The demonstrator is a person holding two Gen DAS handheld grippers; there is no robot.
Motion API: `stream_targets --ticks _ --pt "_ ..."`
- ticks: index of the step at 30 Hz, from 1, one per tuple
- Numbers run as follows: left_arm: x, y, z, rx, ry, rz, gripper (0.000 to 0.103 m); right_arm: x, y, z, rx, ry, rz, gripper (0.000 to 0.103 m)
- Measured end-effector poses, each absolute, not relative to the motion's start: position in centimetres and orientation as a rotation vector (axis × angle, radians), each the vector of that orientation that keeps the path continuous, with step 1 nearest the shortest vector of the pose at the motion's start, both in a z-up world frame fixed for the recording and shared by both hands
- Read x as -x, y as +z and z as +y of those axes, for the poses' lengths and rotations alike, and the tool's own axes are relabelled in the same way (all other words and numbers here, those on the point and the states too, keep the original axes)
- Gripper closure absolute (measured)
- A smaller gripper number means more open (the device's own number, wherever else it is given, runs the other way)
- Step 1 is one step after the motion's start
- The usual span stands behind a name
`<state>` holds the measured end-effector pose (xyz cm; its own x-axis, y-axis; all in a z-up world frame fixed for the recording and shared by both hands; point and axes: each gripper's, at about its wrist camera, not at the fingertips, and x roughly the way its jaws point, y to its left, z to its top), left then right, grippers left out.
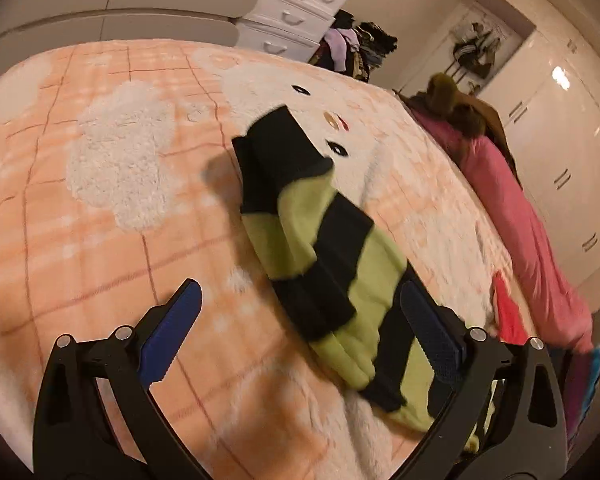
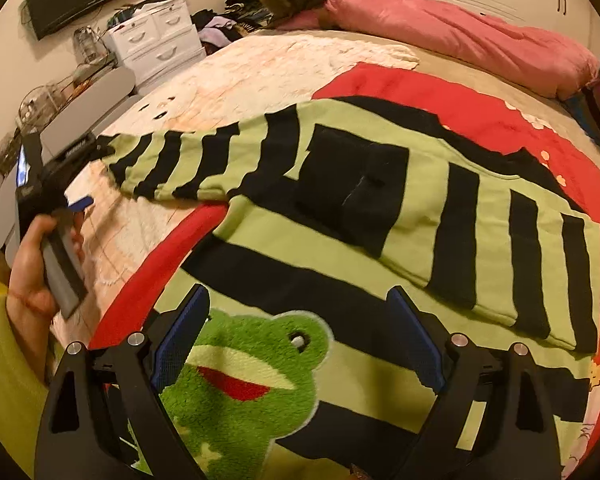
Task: Fold small clothes
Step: 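Move the left tool to the other sleeve cuff and grasp it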
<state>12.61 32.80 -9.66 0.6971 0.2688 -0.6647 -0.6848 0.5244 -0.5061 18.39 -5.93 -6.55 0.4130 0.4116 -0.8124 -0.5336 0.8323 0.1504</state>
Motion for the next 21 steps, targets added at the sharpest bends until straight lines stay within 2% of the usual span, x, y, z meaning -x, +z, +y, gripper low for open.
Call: stream_targets --ticks 5,7,8,9,10,21 --pt "-13.3 -11.6 35.5 0.959 0.596 0.535 0.014 -18.2 -6.8 -6.0 0.145 0.592 0.984 0.014" --pt "-13.7 -11.8 36.2 0.996 0.586 0.523 0.024 -18.2 -6.8 -6.6 0.138 0.581 0.984 0.014" --pt "-13.9 -11.7 36.5 1.009 0.575 0.517 0.052 -18.3 -6.8 -6.8 0.134 0.575 0.985 0.014" --pt "-14.2 -11.7 36.6 1.021 0.561 0.516 0.092 -18.4 -6.8 -7.2 0.128 0.562 0.987 0.014" --pt "-14.5 -11.5 36.7 1.025 0.551 0.515 0.097 -18.5 -6.8 -7.7 0.121 0.552 0.991 0.014" --pt "-14.2 -5.1 29.4 0.878 0.314 0.414 0.101 -19.4 -5.8 -12.8 -0.003 0.469 0.987 0.014"
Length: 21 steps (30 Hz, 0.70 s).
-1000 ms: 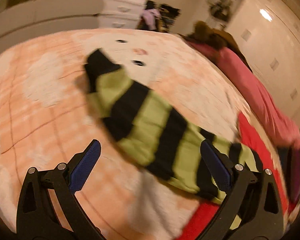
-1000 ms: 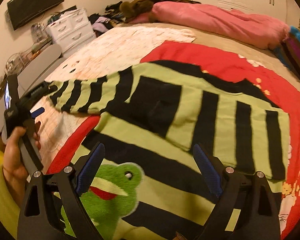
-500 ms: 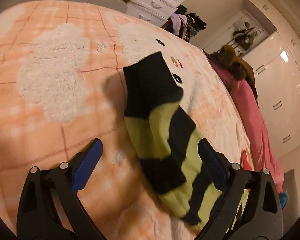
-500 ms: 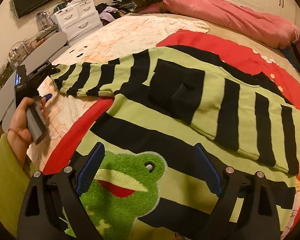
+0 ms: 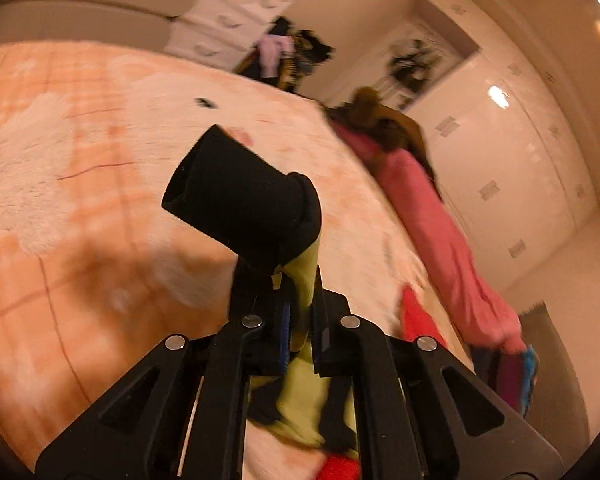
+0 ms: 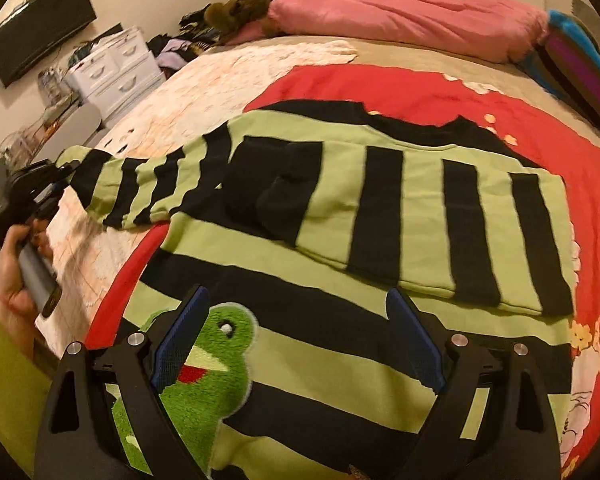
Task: Fold small clothes
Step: 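Move the left tool to the other sleeve cuff and grasp it, then fold the held sleeve across the sweater body with the left tool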
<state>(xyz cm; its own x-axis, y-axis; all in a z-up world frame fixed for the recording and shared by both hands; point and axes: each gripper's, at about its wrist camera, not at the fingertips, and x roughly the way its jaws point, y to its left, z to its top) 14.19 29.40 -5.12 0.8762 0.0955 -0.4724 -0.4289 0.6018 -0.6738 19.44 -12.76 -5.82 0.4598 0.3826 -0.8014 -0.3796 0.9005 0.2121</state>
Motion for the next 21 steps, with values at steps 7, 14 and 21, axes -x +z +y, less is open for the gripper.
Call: stream_targets --ticks 7,14,21 --pt "-15.3 -0.4 20.1 0.76 0.105 0.443 0.101 -19.8 -4.7 -18.0 -0.111 0.399 0.962 0.014" --pt "-17.3 1.4 11.6 0.674 -0.031 0.51 0.101 -20.2 -4.0 -24.9 -0.258 0.3 0.934 0.014" --pt "-20.0 0.5 3.4 0.629 -0.139 0.623 0.101 -20.1 -3.1 -32.4 -0.397 0.181 0.883 0.014"
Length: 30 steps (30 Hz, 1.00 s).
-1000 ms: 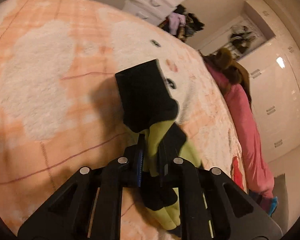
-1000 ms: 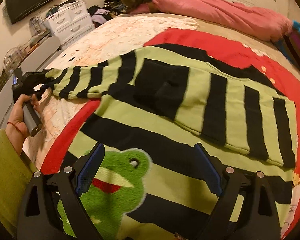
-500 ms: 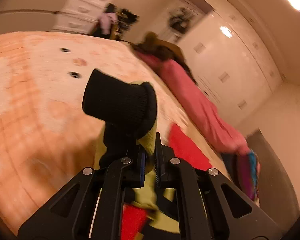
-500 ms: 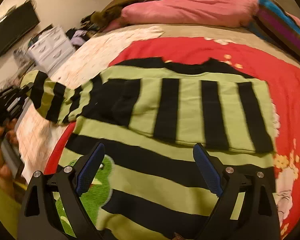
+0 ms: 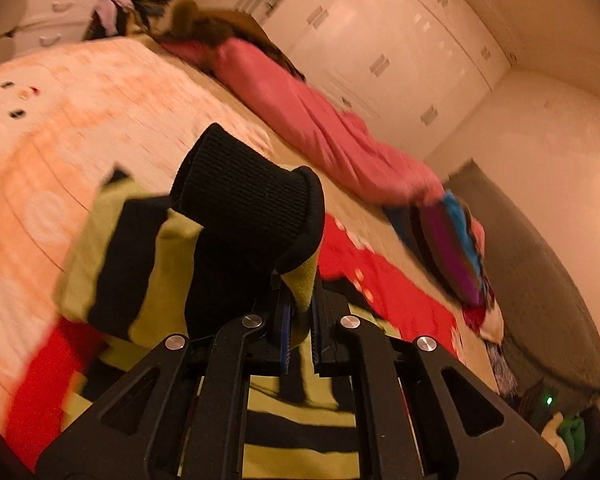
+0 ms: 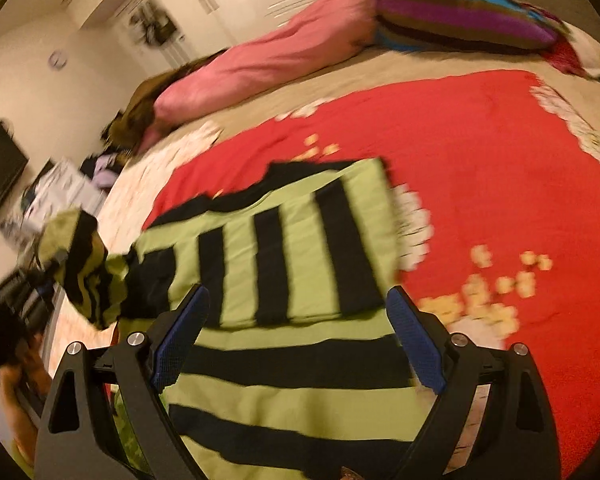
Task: Fold small clothes
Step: 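Fold the held sleeve across the sweater body with the left tool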
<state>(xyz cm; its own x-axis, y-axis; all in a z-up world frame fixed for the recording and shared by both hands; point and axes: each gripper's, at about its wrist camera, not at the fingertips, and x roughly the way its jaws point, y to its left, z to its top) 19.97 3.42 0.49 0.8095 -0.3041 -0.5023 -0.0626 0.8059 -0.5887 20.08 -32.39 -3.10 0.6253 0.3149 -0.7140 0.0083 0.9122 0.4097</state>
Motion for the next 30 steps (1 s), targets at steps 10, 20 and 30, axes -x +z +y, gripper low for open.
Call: stream_targets --ticks 10,20,30 --pt "-22.3 -5.2 -4.9 0.581 -0.188 0.811 0.101 -19.6 -4.6 -36.8 -0.508 0.11 0.894 0.014" --pt "-21.9 -10.3 -7.1 0.428 -0.383 1.002 0.036 -19.6 -4.6 -35.5 -0.49 0.137 0.915 0.014" --pt "-18.2 -4.2 -1.7 0.305 -0.164 0.796 0.023 -20.3 -4.2 -32.7 -0.412 0.181 0.919 0.014"
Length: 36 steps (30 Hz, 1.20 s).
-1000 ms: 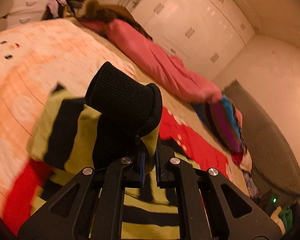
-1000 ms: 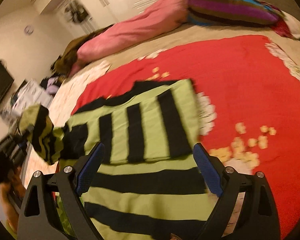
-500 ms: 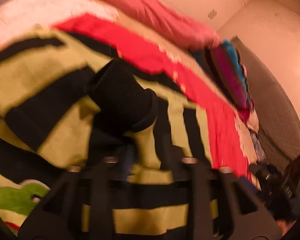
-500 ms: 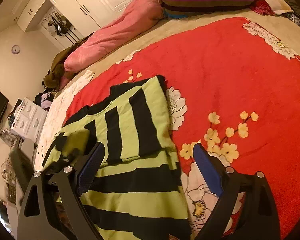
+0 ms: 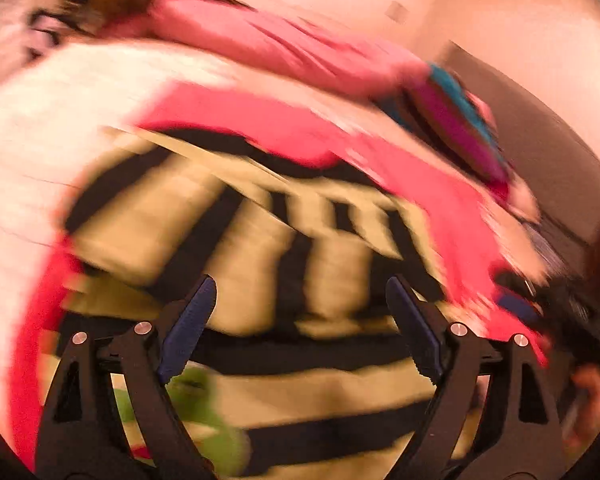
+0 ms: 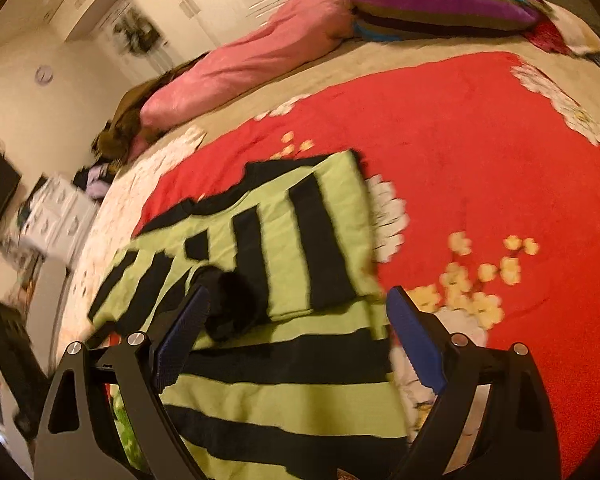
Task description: Fold small clothes
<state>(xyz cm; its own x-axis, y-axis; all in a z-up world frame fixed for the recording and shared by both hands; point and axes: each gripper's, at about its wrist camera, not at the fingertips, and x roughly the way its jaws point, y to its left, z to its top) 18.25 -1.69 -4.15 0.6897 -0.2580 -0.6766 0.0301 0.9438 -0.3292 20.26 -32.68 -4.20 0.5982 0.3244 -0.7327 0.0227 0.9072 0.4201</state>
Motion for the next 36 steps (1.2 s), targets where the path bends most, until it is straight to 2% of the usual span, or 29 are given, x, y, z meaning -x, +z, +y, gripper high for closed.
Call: stream_targets --ticks 9,17,18,19,20,22,26,33,36 --pt "-17.1 -5.4 6.5 0.421 0.118 0.66 0.023 -22.8 -7.0 -27.0 -0.452 0.298 1.024 0.014" --pt "-17.1 -6.4 7.8 0.441 0.167 0.653 0.023 -26.4 -10.1 -25.3 -0.518 0.274 1.096 0.014" --pt "-17.5 -6.5 7.6 0.442 0.168 0.65 0.023 -26.6 -10.3 -24.9 -0.507 0.283 1.104 0.03" --pt "-17.5 -6.5 7.6 0.441 0.168 0.647 0.023 -26.8 -10.4 -24.4 -0.486 0.31 1.114 0.05" --pt "-17.5 -6.5 7.6 0.44 0.168 0.647 0.023 -26.9 -10.4 -23.9 -0.47 0.333 1.119 0.056" --pt "-17.7 -6.6 7.6 0.441 0.17 0.645 0.023 -26.6 -9.7 -22.7 -0.421 0.401 1.104 0.081" --pt "-17.5 -6.5 8.0 0.447 0.176 0.629 0.023 -25.8 -6.5 -21.0 -0.364 0.534 1.032 0.083" --pt "-16.9 -5.3 7.9 0.438 0.165 0.567 0.023 -25.3 3.5 -23.9 -0.265 0.635 0.797 0.084" --pt "-17.2 -5.2 7.1 0.4 0.144 0.573 0.023 -26.5 4.8 -26.0 -0.202 0.562 0.776 0.084"
